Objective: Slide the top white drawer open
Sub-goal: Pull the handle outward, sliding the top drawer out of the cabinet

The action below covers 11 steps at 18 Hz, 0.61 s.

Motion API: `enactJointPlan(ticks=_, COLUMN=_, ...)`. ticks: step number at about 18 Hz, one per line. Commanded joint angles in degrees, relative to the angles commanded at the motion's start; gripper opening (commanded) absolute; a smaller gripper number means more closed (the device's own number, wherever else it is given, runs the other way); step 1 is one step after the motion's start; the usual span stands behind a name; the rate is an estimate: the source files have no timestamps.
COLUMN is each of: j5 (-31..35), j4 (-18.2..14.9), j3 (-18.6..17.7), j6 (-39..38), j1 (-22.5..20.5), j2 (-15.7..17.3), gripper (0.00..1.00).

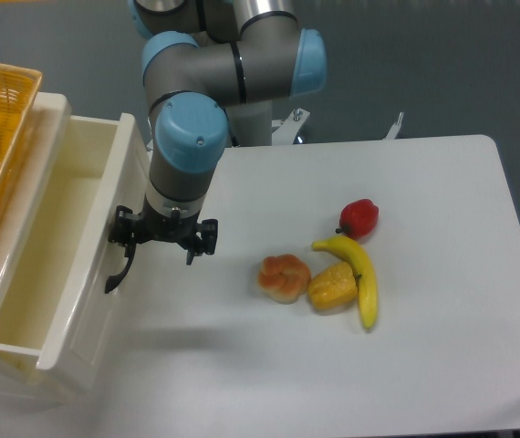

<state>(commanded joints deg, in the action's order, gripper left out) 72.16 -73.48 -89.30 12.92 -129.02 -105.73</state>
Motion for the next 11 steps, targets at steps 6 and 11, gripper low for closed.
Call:
enactJointPlan(ticks=6, j5=0.09, j4=-0.09, j3=0.00, j6=1.84, j1=-1.14, j2=0.00, gripper=1.00)
enactJointPlan(ticks=11, j5=0.18, j4=0.00, j3=0.00, j6=3.87, j1=-2.55, j2=0.00, gripper=1.00)
